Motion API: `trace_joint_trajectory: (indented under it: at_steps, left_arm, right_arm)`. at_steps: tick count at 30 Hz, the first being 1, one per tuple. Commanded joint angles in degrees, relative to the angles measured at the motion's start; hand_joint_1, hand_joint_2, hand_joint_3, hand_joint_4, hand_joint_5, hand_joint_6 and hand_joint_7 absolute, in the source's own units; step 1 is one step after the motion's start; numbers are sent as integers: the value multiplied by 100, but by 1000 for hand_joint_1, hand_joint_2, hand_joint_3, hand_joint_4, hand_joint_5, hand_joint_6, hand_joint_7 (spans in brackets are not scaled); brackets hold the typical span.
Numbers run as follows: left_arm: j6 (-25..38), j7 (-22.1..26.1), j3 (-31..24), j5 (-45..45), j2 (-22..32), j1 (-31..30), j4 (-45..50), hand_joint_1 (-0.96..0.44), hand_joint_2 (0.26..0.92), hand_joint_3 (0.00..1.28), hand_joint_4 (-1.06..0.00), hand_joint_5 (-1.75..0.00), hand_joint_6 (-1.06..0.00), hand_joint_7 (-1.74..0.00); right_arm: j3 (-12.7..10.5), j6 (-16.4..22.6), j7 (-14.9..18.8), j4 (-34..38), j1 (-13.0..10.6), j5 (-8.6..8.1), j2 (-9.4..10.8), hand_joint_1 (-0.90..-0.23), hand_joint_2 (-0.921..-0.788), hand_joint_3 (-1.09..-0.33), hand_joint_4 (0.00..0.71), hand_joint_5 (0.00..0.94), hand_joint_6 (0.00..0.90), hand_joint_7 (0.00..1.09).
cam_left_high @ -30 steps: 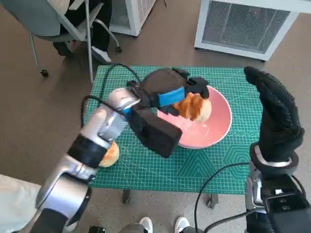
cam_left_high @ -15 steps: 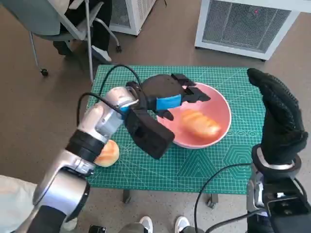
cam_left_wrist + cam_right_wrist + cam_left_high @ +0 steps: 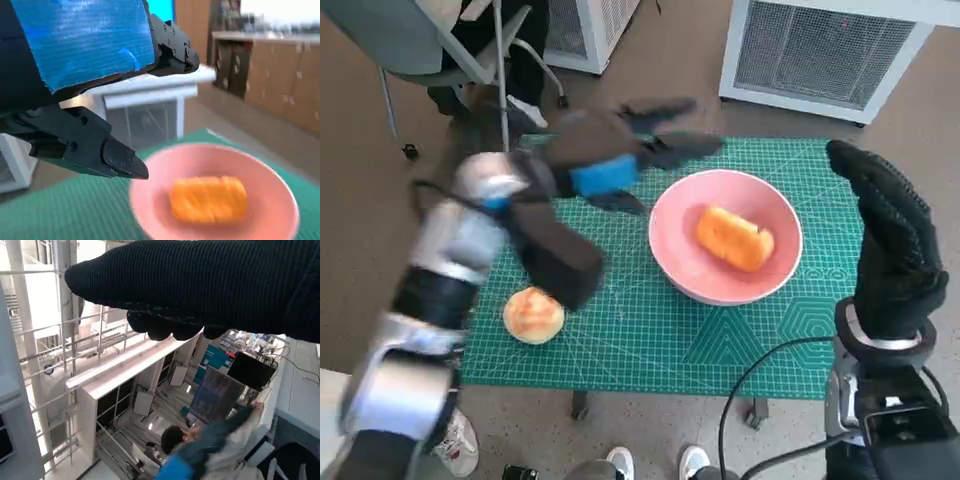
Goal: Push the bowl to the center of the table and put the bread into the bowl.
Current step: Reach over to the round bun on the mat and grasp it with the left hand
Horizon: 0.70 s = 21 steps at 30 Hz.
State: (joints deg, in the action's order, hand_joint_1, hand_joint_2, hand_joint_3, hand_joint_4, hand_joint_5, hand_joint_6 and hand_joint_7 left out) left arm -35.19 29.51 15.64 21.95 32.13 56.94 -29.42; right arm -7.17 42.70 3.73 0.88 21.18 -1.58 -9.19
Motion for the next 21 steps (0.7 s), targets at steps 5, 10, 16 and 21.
trace_joint_trajectory:
  at_steps: [5, 10, 16, 21]
  left_arm:
    - [426, 719, -728, -799, 1051, -938, 1098, -165, 797, 0, -220, -37, -436, -67]
    - [993, 1217, -985, -1046, 1584, -1564, 1859, -167, 802, 3, -234, -31, -441, -67]
    - [1390, 1646, -1236, -1258, 2043, -2320, 2370, -179, 818, 9, -230, -16, -425, -50]
    - [1486, 1817, -1393, -1421, 2215, -2852, 2573, -176, 830, 12, -227, -8, -416, -37]
  right_arm:
    - [53, -13, -14, 88, -83, 40, 77, -401, -921, -496, 459, 3, 182, 624]
    - [73, 33, 19, 138, -66, -1, 70, -398, -921, -498, 462, 5, 183, 624]
    - [110, 72, 77, 230, -14, -82, 47, -396, -921, -499, 465, 6, 183, 624]
    - [139, 52, 125, 266, 26, -151, 40, -395, -921, -500, 466, 5, 182, 625]
